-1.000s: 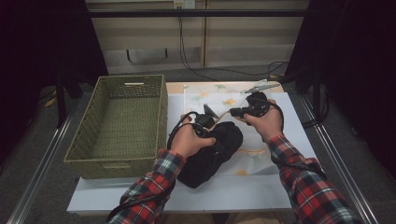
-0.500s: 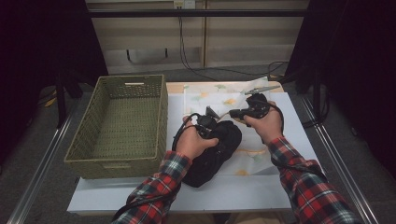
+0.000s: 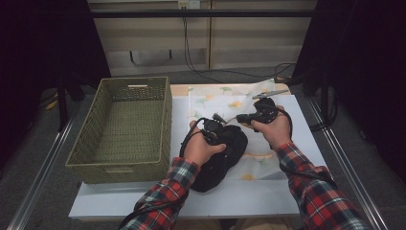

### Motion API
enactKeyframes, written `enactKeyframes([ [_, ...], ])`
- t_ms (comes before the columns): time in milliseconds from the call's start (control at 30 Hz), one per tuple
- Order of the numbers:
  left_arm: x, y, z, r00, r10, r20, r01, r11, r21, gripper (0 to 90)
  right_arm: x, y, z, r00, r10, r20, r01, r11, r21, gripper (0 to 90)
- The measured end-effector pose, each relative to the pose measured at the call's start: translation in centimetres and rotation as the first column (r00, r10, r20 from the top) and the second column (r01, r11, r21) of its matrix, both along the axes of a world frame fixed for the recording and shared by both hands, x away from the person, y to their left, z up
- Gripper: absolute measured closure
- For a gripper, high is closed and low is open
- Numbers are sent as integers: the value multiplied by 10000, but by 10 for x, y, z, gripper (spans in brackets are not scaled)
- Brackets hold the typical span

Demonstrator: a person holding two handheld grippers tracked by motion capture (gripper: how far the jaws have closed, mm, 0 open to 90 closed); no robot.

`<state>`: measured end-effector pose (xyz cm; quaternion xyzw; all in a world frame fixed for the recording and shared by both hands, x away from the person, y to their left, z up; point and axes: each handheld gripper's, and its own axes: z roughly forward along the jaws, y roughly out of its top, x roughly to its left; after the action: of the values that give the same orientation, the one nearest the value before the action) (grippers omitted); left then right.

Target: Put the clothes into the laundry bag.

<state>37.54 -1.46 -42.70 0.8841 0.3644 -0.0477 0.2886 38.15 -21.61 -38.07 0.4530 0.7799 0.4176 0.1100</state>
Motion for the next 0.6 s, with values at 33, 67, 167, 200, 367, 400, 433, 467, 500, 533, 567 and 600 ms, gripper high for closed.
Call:
enactKeyframes([
  [33,0,0,-1,10000,5,-19,-5,10000,-31,376,0,0,0,10000,-20,-5,20,10000,16,900],
  [67,0,0,0,10000,-75,40,74,9999,93,361,-1,-1,0,10000,-33,8,33,10000,20,900],
  [167,-1,0,-1,9999,-105,88,104,9999,106,302,-2,-1,0,10000,-66,14,66,10000,-26,900],
  [200,-1,1,0,9996,-145,229,143,9999,81,274,-3,-2,0,10000,-94,2,94,10000,-31,900],
  [367,-4,2,3,9987,-308,411,300,9994,191,109,-4,-2,-1,10000,-97,2,97,9999,-56,900],
  [400,-6,2,3,9985,-229,497,223,9997,125,98,-5,-2,-2,9999,-129,-26,128,9999,-60,900],
  [433,-7,3,4,9982,-248,548,240,9996,152,89,-5,-2,-2,9999,-124,-25,124,9999,-50,900],
  [467,-8,3,4,9986,-160,504,154,9998,132,71,-5,-3,-2,9999,-111,-19,111,9999,-42,900],
  [500,-9,4,5,9977,-251,636,239,9995,196,55,-5,-3,-2,9999,-151,-38,151,9999,-22,900],
  [533,-9,5,5,9973,-307,668,292,9993,236,53,-6,-3,-3,9999,-144,-26,144,9999,-23,900],
  [567,-11,5,5,9976,-216,664,194,9993,326,46,-6,-3,-3,9999,-160,-18,159,9999,-29,900],
  [600,-12,7,4,9971,-263,718,233,9988,434,33,-6,-4,-3,9998,-199,-45,199,9998,-24,900],
])
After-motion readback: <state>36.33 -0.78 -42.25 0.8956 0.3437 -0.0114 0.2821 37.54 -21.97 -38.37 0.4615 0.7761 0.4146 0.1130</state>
